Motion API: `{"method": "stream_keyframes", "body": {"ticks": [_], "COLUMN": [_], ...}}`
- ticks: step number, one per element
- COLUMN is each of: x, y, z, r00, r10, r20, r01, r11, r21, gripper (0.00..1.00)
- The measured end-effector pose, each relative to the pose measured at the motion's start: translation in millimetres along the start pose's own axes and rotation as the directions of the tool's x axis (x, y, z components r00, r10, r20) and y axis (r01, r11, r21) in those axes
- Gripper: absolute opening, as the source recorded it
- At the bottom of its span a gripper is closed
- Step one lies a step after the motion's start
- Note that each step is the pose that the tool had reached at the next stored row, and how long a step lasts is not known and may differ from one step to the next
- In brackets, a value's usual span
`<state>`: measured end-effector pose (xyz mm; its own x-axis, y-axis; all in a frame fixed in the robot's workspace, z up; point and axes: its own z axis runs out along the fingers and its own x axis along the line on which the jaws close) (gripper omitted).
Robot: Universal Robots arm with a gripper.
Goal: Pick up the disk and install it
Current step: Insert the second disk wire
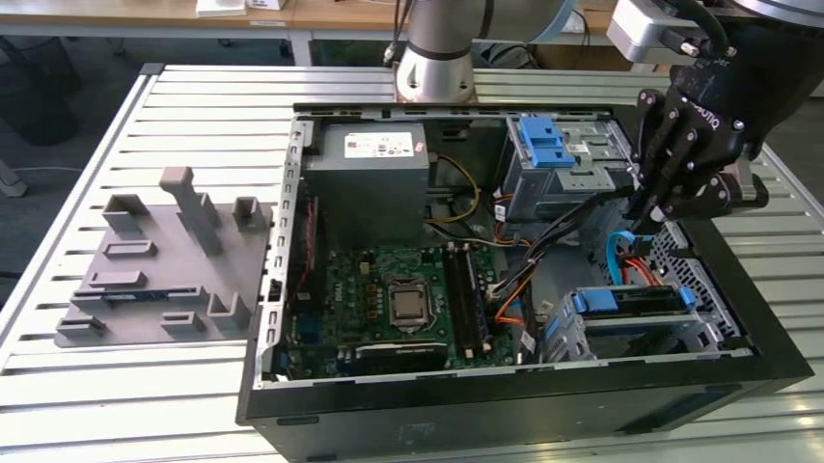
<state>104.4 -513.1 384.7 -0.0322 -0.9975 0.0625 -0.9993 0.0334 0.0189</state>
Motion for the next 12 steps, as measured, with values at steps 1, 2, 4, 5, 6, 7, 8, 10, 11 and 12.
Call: {"method": "stream_keyframes", "body": {"ticks": [1, 2, 4, 5, 6, 7, 8, 10, 11, 12], "x": [0.0, 0.0, 0.0, 0.0, -0.1, -0.1, -0.1, -0.1, -0.1, -0.1], "y": [0.0, 0.0, 0.0, 0.0, 0.0, 0.0, 0.0, 0.0, 0.0, 0.0], "z": [0.0, 0.0, 0.0, 0.0, 0.0, 0.0, 0.0, 0.0, 0.0, 0.0], "r00": [1.0000, 1.0000, 1.0000, 1.0000, 1.0000, 1.0000, 1.0000, 1.0000, 1.0000, 1.0000], "r10": [0.000, 0.000, 0.000, 0.000, 0.000, 0.000, 0.000, 0.000, 0.000, 0.000], "r20": [0.0000, 0.0000, 0.0000, 0.0000, 0.0001, 0.0000, 0.0000, 0.0001, 0.0000, 0.0000], "r01": [0.000, 0.000, 0.000, 0.000, 0.000, 0.000, 0.000, 0.000, 0.000, 0.000], "r11": [1.0000, 1.0000, 1.0000, 1.0000, 1.0000, 1.0000, 1.0000, 1.0000, 1.0000, 1.0000], "r21": [0.0000, 0.0000, 0.0000, 0.0000, 0.0000, 0.0001, 0.0000, 0.0000, 0.0000, 0.0000], "gripper": [0.19, 0.25, 0.25, 0.25, 0.25, 0.25, 0.26, 0.26, 0.33, 0.33]}}
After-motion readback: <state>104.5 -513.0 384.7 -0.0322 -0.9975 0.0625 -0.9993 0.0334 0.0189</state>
